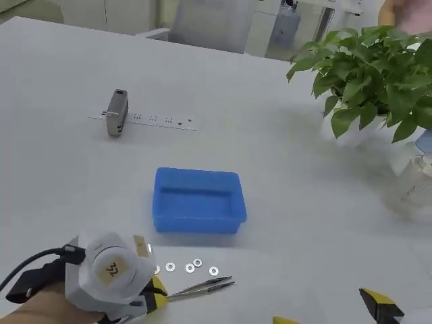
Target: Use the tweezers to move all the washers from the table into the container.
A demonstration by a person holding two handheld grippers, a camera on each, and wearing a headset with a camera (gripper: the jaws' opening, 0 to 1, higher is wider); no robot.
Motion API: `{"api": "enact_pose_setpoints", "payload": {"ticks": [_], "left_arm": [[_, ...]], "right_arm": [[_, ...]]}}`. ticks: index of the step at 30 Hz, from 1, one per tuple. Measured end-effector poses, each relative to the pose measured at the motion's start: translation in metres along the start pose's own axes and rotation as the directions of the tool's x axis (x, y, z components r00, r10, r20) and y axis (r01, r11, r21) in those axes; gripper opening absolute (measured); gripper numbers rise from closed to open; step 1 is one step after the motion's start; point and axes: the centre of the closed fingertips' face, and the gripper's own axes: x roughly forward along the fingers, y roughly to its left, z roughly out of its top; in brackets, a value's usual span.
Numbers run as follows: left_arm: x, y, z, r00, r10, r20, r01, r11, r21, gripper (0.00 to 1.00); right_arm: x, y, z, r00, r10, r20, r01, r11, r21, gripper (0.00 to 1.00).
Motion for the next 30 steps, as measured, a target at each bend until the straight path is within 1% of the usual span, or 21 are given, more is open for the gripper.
{"api": "enact_pose_setpoints", "payload": {"ticks": [4,5,7,8,9,11,12,14,15,16,18,19,21,22,23,24,25,27,28,29,30], "left_arm": [[-0.01,-0.005,0.007,0.9996,0.02,0.02,-0.02,1.0,-0.001,0.0],[-0.015,-0.006,0.01,0.9989,0.031,0.034,-0.031,0.999,-0.01,0.0],[-0.024,-0.01,0.018,0.9972,0.045,0.059,-0.044,0.999,-0.018,0.0],[-0.027,-0.011,0.02,0.9968,0.05,0.062,-0.048,0.999,-0.021,0.0],[-0.032,-0.013,0.023,0.9957,0.06,0.071,-0.058,0.998,-0.025,0.0],[-0.039,-0.016,0.028,0.9942,0.067,0.083,-0.065,0.997,-0.029,0.0],[-0.043,-0.018,0.031,0.9927,0.071,0.097,-0.068,0.997,-0.036,0.0],[-0.049,-0.021,0.036,0.9899,0.078,0.118,-0.074,0.996,-0.042,0.0],[-0.052,-0.022,0.037,0.9891,0.084,0.122,-0.079,0.996,-0.046,0.0],[-0.055,-0.022,0.04,0.9881,0.088,0.126,-0.082,0.995,-0.049,0.0],[-0.059,-0.022,0.042,0.9862,0.096,0.135,-0.09,0.995,-0.052,0.0],[-0.062,-0.022,0.045,0.9846,0.103,0.141,-0.096,0.994,-0.056,0.0],[-0.067,-0.022,0.048,0.983,0.108,0.149,-0.101,0.993,-0.055,0.0],[-0.07,-0.022,0.05,0.9822,0.109,0.153,-0.102,0.993,-0.053,0.0],[-0.073,-0.021,0.051,0.9814,0.111,0.156,-0.105,0.993,-0.049,0.0],[-0.075,-0.021,0.053,0.981,0.113,0.158,-0.107,0.993,-0.044,0.0],[-0.077,-0.02,0.054,0.9806,0.113,0.16,-0.108,0.993,-0.037,0.0],[-0.082,-0.019,0.056,0.9801,0.111,0.165,-0.107,0.994,-0.03,0.0],[-0.084,-0.019,0.057,0.9795,0.111,0.168,-0.108,0.994,-0.025,0.0],[-0.087,-0.018,0.058,0.9789,0.108,0.173,-0.108,0.994,-0.009,0.0],[-0.089,-0.019,0.059,0.9795,0.102,0.174,-0.103,0.995,0.001,0.0]], "right_arm": [[0.001,0.009,0.0,0.9992,0.039,-0.008,-0.039,0.999,-0.016,0.8],[0.001,0.01,0.0,0.999,0.044,-0.009,-0.044,0.999,-0.019,0.8],[0.002,0.019,-0.003,0.9959,0.082,-0.039,-0.083,0.996,-0.034,0.79],[0.003,0.023,-0.005,0.9937,0.1,-0.051,-0.102,0.994,-0.038,0.76],[0.003,0.029,-0.007,0.9896,0.126,-0.07,-0.129,0.99,-0.048,0.7],[0.003,0.036,-0.008,0.986,0.143,-0.086,-0.15,0.985,-0.086,0.64],[0.003,0.04,-0.009,0.9833,0.154,-0.096,-0.165,0.98,-0.114,0.61],[0.002,0.05,-0.014,0.973,0.186,-0.136,-0.207,0.966,-0.154,0.55],[0.002,0.057,-0.015,0.9652,0.214,-0.151,-0.239,0.956,-0.173,0.52],[0.002,0.061,-0.015,0.9604,0.228,-0.16,-0.256,0.95,-0.181,0.47],[0.003,0.072,-0.012,0.9486,0.268,-0.169,-0.298,0.936,-0.186,0.42],[0.006,0.081,-0.009,0.9366,0.305,-0.172,-0.335,0.924,-0.183,0.4],[0.01,0.092,-0.007,0.9169,0.351,-0.19,-0.384,0.905,-0.184,0.32],[0.014,0.1,-0.006,0.9045,0.375,-0.203,-0.412,0.89,-0.193,0.29],[0.016,0.105,-0.005,0.895,0.391,-0.215,-0.432,0.88,-0.197,0.26],[0.02,0.113,-0.003,0.8817,0.415,-0.225,-0.459,0.863,-0.208,0.23],[0.024,0.12,-0.001,0.8731,0.434,-0.222,-0.479,0.85,-0.221,0.21],[0.031,0.136,0.002,0.8434,0.478,-0.246,-0.531,0.813,-0.239,0.22],[0.034,0.142,0.004,0.8357,0.489,-0.25,-0.544,0.8,-0.252,0.22],[0.038,0.15,0.008,0.8256,0.505,-0.252,-0.561,0.78,-0.277,0.22],[0.04,0.156,0.011,0.8144,0.522,-0.254,-0.579,0.763,-0.289,0.22]]}}
